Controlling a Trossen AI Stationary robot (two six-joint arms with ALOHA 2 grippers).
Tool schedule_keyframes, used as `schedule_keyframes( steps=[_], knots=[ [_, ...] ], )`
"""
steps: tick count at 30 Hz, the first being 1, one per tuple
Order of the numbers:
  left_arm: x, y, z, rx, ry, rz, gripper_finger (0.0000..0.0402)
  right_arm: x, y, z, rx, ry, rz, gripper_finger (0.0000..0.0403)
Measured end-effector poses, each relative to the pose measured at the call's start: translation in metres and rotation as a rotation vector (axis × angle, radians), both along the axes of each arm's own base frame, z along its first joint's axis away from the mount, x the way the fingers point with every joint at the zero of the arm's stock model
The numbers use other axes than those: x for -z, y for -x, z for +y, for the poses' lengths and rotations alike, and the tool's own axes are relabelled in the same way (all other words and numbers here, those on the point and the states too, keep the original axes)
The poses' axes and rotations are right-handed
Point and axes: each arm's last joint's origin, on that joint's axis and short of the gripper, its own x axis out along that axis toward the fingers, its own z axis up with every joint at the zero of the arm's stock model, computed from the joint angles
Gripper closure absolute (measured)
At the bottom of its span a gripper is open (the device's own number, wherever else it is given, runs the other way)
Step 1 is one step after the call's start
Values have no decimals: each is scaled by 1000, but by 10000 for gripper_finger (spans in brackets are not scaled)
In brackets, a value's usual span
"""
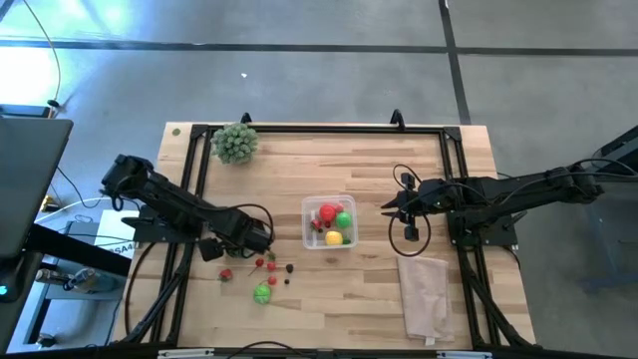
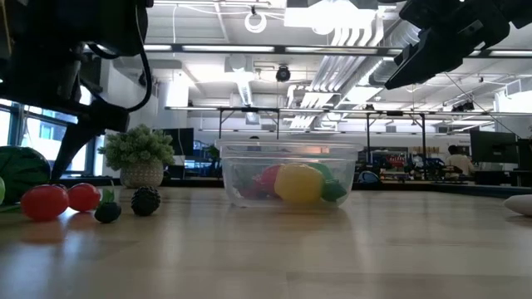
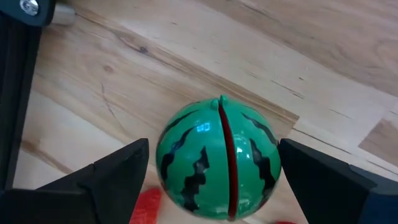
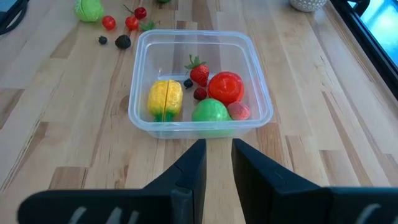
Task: Pick and placing Produce into tupperware
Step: Put the watermelon into the transparent bin
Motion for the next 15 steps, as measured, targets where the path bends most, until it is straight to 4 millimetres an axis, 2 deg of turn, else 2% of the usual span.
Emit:
schedule_keyframes(
  steps=[15],
  knots=[
    [11,-4,-1,4,-9,41,55,0,0,0,0,0,-1,336]
  ],
)
